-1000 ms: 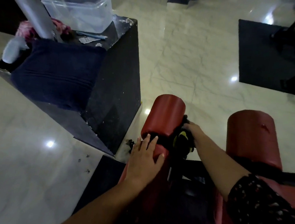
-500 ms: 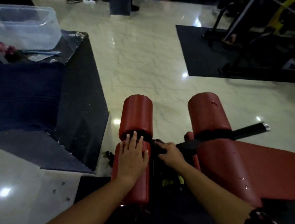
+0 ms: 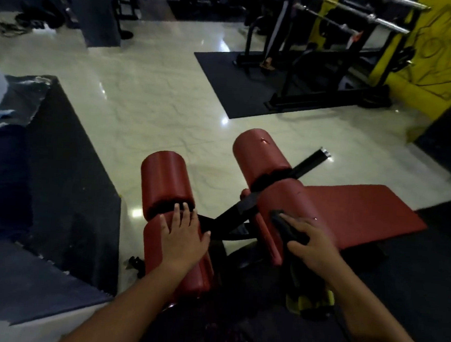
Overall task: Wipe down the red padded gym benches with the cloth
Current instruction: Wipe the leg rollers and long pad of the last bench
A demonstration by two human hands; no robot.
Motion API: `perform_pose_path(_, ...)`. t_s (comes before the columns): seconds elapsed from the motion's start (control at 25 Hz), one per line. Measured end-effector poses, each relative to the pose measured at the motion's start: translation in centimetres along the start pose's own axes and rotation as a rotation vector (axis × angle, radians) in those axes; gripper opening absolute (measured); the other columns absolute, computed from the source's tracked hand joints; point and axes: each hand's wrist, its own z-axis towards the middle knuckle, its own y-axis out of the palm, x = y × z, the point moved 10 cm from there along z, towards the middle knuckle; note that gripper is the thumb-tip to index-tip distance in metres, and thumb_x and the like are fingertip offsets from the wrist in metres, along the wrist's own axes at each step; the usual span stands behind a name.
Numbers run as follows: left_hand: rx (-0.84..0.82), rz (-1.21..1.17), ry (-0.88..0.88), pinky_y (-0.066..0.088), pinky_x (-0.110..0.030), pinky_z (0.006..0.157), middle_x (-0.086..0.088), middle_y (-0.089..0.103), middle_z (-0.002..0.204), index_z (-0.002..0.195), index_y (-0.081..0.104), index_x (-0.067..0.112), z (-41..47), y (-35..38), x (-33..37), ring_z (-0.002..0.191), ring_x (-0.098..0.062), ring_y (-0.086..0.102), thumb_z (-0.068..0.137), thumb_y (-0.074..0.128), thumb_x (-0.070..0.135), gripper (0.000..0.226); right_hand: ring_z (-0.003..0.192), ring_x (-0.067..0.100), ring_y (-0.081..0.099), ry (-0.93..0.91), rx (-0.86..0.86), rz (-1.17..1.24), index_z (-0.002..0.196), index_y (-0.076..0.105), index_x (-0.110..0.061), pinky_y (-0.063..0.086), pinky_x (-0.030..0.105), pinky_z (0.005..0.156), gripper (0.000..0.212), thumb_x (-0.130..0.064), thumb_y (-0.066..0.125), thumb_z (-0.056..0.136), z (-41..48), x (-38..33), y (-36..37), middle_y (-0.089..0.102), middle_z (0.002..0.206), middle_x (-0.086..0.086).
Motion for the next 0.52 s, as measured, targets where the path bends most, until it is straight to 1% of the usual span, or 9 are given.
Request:
perform_pose_path(0.04,-0.001,0.026,0.036,-0.008,-0.056,0.117,-0.007,-0.003,0.165,0.158,0.008,0.017,-0.4,0.3,0.6,0.151,-0.025,-0.014,0.098,0.028,0.057,0.074,0.112,0.02,0.05,0.007,0.095,0.014,0.129,0.049,-0.046,0.038,0.025,0.092,0.065,-0.028,0.063,0.069,-1.3,0.5,-2.7,0.047,0.126,0.004)
perform_pose_path(0.08,-0.002,0.056,0.069,-0.006,-0.057,0.118,-0.006,-0.002,0.165,0.158,0.011,0.018,-0.7,0.7,1.0,0.151,-0.025,-0.013,0.097,0.03,0.058,0.075,0.11,0.02,0.049,0.032,0.191,0.005,0.132,0.048,-0.044,0.036,0.025,0.091,0.065,-0.025,0.066,0.073,-2.4,1.5,-5.3,0.045,0.128,0.005)
perform_pose_path(0.16,0.006,0.086,0.096,-0.003,-0.056,0.119,-0.004,0.002,0.166,0.157,0.016,0.021,-0.9,1.0,1.1,0.151,-0.023,-0.01,0.095,0.034,0.056,0.074,0.113,0.026,0.05,0.153,0.334,-0.111,0.139,0.049,-0.038,0.039,0.029,0.091,0.063,-0.015,0.069,0.084,-3.7,4.6,-8.9,0.038,0.139,0.004)
perform_pose_path(0.2,0.011,0.084,0.096,-0.002,-0.056,0.119,-0.004,0.004,0.166,0.157,0.018,0.021,-0.9,1.0,1.1,0.152,-0.023,-0.009,0.094,0.034,0.055,0.073,0.115,0.029,0.051,0.227,0.361,-0.169,0.14,0.048,-0.037,0.041,0.034,0.094,0.062,-0.014,0.067,0.086,-3.8,6.5,-9.6,0.035,0.144,0.004)
perform_pose_path(0.28,0.017,0.086,0.093,-0.001,-0.055,0.12,-0.003,0.006,0.165,0.156,0.021,0.021,-0.8,0.9,1.0,0.152,-0.023,-0.007,0.095,0.035,0.053,0.071,0.116,0.033,0.052,0.323,0.308,-0.187,0.143,0.045,-0.036,0.043,0.037,0.095,0.062,-0.016,0.065,0.088,-2.9,9.7,-8.2,0.031,0.149,0.007)
perform_pose_path(0.36,0.014,0.096,0.099,0.0,-0.055,0.12,-0.003,0.006,0.165,0.156,0.021,0.02,-0.8,1.0,1.1,0.152,-0.023,-0.006,0.096,0.034,0.05,0.069,0.116,0.035,0.051,0.346,0.274,-0.134,0.146,0.041,-0.036,0.044,0.038,0.093,0.063,-0.018,0.062,0.089,-2.1,11.5,-5.9,0.028,0.151,0.01)
perform_pose_path(0.4,0.011,0.098,0.1,0.0,-0.055,0.12,-0.003,0.006,0.165,0.156,0.021,0.019,-0.9,1.0,1.2,0.152,-0.023,-0.006,0.096,0.033,0.049,0.068,0.115,0.036,0.051,0.352,0.297,-0.123,0.146,0.04,-0.037,0.046,0.039,0.091,0.063,-0.02,0.061,0.09,-2.0,11.9,-5.4,0.026,0.153,0.009)
perform_pose_path(0.44,0.009,0.1,0.098,0.0,-0.055,0.12,-0.003,0.006,0.165,0.156,0.02,0.018,-0.9,1.0,1.1,0.152,-0.022,-0.006,0.097,0.033,0.048,0.068,0.116,0.038,0.05,0.36,0.334,-0.163,0.146,0.04,-0.04,0.047,0.041,0.09,0.063,-0.023,0.061,0.09,-2.1,11.8,-5.1,0.026,0.153,0.007)
perform_pose_path(0.52,0.011,0.104,0.093,0.001,-0.055,0.12,-0.003,0.006,0.165,0.157,0.02,0.017,-0.9,1.0,1.0,0.152,-0.022,-0.005,0.097,0.032,0.045,0.067,0.116,0.041,0.045,0.354,0.398,-0.402,0.147,0.036,-0.044,0.049,0.044,0.086,0.063,-0.027,0.06,0.09,-2.9,10.3,-4.9,0.025,0.155,0.003)
